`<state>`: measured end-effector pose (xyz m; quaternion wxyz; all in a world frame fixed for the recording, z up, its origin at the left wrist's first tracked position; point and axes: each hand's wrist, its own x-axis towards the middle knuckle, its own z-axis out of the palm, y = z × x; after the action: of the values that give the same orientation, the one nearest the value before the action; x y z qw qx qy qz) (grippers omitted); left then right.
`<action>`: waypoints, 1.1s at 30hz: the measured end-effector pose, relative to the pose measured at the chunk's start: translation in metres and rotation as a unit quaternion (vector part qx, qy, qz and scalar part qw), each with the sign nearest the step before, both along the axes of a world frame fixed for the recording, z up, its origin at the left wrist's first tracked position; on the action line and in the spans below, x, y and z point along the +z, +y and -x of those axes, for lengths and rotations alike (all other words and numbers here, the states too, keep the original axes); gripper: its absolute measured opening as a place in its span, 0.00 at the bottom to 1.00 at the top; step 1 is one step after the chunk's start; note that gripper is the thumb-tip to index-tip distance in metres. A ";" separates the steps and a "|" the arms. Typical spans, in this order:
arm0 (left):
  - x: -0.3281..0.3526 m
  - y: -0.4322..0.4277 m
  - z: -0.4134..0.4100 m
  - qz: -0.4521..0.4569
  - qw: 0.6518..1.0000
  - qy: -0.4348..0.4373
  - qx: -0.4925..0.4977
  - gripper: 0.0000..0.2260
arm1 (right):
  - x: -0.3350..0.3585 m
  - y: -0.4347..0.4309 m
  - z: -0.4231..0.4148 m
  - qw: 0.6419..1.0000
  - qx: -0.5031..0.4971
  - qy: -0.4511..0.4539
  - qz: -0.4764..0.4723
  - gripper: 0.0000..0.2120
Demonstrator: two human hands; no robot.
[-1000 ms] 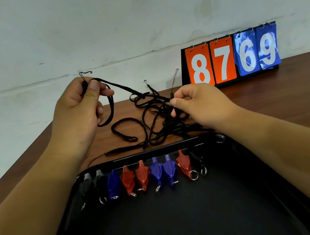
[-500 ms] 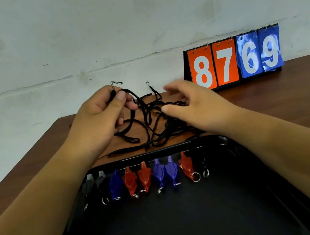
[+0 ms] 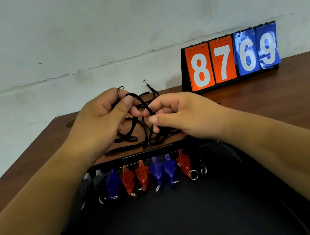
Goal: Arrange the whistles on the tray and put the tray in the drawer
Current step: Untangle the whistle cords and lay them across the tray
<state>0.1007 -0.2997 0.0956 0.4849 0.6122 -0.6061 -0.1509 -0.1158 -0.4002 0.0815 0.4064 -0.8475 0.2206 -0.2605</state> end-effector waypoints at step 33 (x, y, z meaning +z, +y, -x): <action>0.031 0.156 -0.046 0.090 0.935 0.331 0.089 0.06 | 0.035 0.056 0.098 0.965 -0.255 -0.059 0.005 0.07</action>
<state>0.1465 -0.1434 0.1263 0.7227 0.5330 -0.3650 -0.2458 -0.2141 -0.3442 0.1169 0.3345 -0.7485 0.4038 -0.4060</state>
